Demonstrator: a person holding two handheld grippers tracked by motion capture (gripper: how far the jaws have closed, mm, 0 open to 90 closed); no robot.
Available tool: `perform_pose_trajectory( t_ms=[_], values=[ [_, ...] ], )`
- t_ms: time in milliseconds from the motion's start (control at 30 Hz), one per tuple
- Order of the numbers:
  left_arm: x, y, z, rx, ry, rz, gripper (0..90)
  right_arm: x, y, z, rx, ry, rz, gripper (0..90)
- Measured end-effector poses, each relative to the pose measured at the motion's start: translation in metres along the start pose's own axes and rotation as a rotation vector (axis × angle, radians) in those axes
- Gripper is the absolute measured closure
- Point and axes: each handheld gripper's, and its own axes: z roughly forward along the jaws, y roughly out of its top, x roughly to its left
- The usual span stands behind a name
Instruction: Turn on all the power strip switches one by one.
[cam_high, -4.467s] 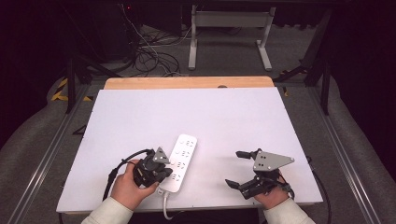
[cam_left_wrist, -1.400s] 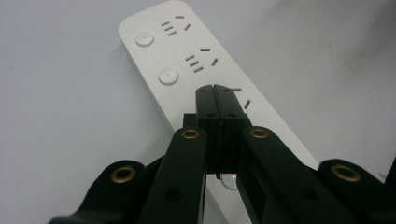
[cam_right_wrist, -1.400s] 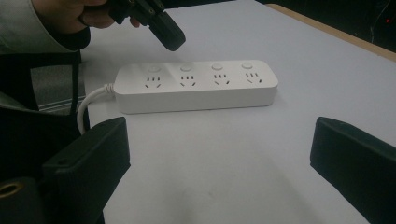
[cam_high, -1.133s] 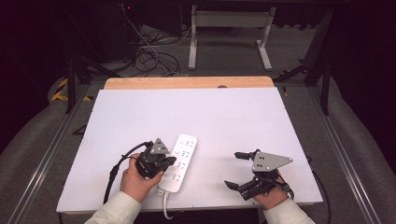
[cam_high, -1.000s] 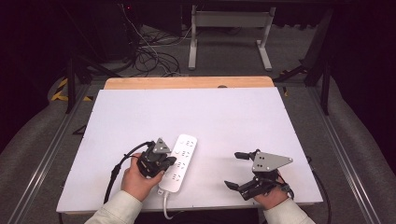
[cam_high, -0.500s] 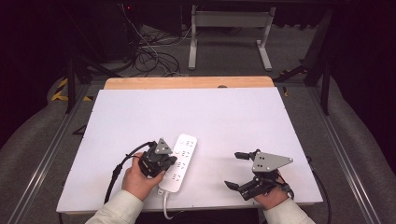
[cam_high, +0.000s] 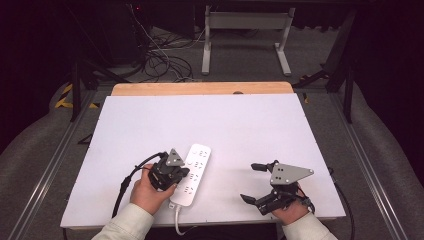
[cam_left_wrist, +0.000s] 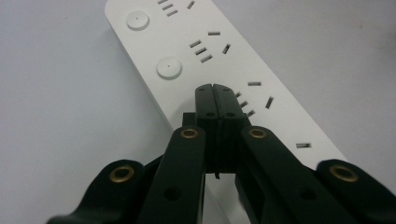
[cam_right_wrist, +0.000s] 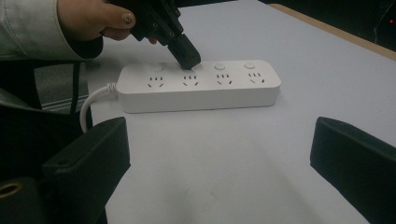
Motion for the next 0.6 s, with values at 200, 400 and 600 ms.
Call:
perform_pose_trajectory(
  t_ms=[200, 400, 600],
  values=[
    [0.0037, -0.0017, 0.0001, -0.008, -0.020, -0.007, 90.0, 0.0002, 0.0000, 0.0002, 0.000, 0.004, -0.001, 4.9],
    [0.0063, -0.0044, -0.0004, -0.019, 0.001, -0.014, 90.0, 0.0006, 0.0000, 0.0009, 0.002, 0.007, -0.002, 4.9],
    [-0.0024, -0.0031, 0.0005, -0.007, 0.056, 0.031, 90.0, 0.0005, 0.0000, 0.0014, 0.004, 0.007, -0.001, 5.0]
  ],
)
